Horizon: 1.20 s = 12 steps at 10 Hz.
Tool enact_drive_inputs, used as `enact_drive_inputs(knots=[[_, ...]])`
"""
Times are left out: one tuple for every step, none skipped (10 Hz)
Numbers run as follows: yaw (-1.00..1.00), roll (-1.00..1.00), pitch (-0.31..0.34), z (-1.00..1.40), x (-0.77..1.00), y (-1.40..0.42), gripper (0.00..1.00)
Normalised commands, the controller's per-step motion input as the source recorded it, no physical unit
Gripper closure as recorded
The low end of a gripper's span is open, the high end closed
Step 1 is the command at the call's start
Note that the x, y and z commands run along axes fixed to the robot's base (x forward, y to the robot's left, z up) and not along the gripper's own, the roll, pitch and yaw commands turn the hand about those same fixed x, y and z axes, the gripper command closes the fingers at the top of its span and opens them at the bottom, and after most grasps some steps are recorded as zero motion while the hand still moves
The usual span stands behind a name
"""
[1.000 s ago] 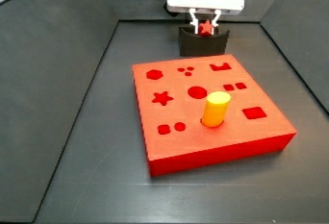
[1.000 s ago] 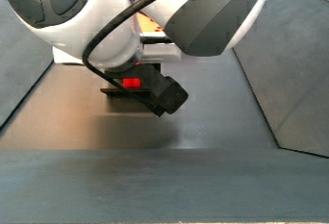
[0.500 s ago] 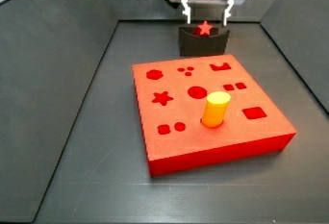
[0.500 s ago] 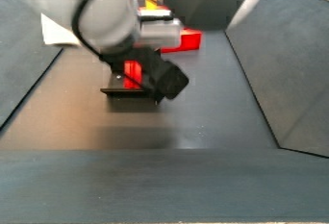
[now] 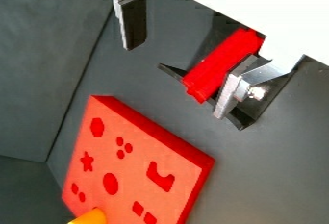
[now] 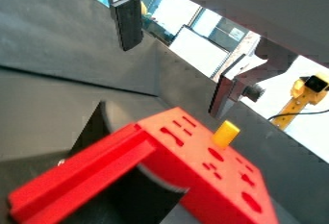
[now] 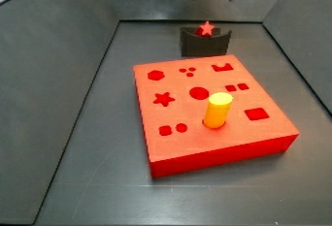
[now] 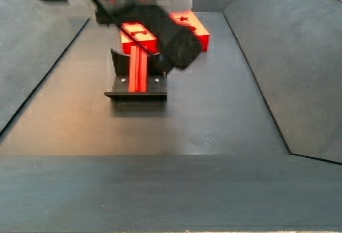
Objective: Pick up the star object. Move up. Place the star object on the fixture. Regrasp the star object. Move to above the board. Insert the star object.
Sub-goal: Regrasp the star object.
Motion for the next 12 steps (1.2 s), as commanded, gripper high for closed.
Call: enact_drive_inputs(knots=[[0.02, 1.00, 0.058, 0.95, -0.13, -0.88, 0.00], [0.02, 1.00, 0.057, 0.86, -0.12, -0.87, 0.00], [0.02, 1.00, 0.043, 0.69, -0.12, -0.70, 0.00], [0.02, 1.00, 0.036, 0.49, -0.12, -0.55, 0.00], [0.01, 1.00, 0.032, 0.28, -0.09, -0.39, 0.00], [0.01, 1.00, 0.031, 0.08, -0.05, -0.21, 0.00], [0.01, 1.00, 0.033, 0.03, -0.01, -0.04, 0.00], [0.01, 1.00, 0.033, 0.02, -0.01, -0.01, 0.00], [0.01, 1.00, 0.029, 0.01, -0.01, -0.02, 0.00], [0.01, 1.00, 0.023, 0.01, -0.02, -0.02, 0.00], [0.02, 1.00, 0.021, 0.00, -0.03, -0.02, 0.00], [0.02, 1.00, 0.013, 0.00, -0.03, -0.02, 0.00]])
